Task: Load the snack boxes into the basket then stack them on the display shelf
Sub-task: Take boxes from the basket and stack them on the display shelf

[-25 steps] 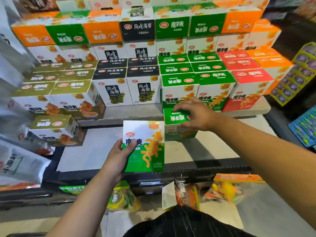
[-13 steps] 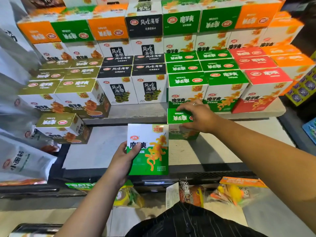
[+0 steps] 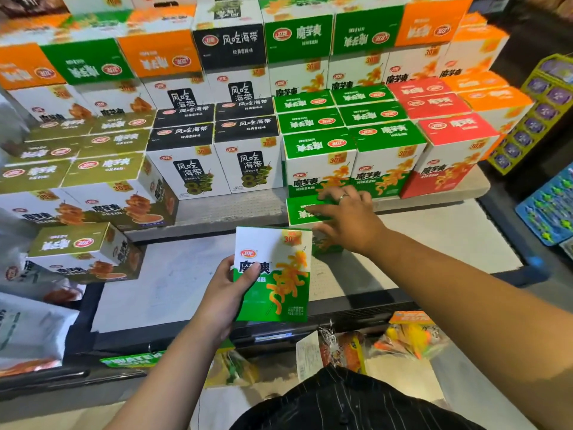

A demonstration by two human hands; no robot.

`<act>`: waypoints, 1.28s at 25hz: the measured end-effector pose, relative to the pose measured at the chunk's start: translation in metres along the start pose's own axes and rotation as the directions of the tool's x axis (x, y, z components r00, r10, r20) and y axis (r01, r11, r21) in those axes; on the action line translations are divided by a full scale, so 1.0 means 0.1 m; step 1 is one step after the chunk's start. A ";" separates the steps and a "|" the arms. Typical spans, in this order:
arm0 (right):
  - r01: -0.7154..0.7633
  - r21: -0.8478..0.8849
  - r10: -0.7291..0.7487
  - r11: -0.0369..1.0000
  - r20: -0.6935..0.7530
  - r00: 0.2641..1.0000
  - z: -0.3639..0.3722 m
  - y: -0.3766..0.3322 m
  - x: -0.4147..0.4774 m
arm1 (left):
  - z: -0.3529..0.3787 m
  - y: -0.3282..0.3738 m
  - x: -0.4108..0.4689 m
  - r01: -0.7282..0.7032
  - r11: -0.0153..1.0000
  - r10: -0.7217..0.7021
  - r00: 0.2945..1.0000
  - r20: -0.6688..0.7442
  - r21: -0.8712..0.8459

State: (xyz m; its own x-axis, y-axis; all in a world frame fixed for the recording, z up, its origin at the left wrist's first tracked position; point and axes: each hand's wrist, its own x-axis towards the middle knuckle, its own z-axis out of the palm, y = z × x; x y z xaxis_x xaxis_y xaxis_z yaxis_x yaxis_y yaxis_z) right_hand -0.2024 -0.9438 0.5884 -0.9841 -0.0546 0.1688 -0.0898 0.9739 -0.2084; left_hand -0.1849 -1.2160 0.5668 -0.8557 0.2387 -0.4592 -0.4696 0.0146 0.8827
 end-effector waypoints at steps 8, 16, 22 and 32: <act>-0.207 0.721 0.409 0.661 -0.115 0.905 -0.15 -0.01 -0.58 | 0.36 0.11 0.01 -0.090 0.994 0.080 0.988 0.134 0.067; -0.260 0.951 0.587 0.165 0.117 0.801 -0.57 0.13 -0.92 | 1.04 0.30 0.04 -0.107 0.994 0.104 0.973 0.207 0.004; -0.352 0.877 0.514 0.328 0.147 0.845 -0.81 0.39 -1.02 | 1.59 0.43 0.07 -0.125 0.992 0.123 0.967 0.224 -0.007; -0.274 0.818 0.522 0.505 -0.036 0.852 -0.92 0.88 -1.02 | 2.05 0.63 0.20 -0.446 0.642 0.354 0.894 0.275 0.624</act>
State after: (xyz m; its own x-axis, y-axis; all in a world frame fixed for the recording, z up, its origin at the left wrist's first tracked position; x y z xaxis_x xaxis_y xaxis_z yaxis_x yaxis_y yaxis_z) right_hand -0.0955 -0.8326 0.6415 -0.8801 0.4695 0.0702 0.0992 0.3264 -0.9400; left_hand -0.1868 -1.0111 0.6336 -0.8713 0.4857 -0.0706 0.2160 0.5086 0.8334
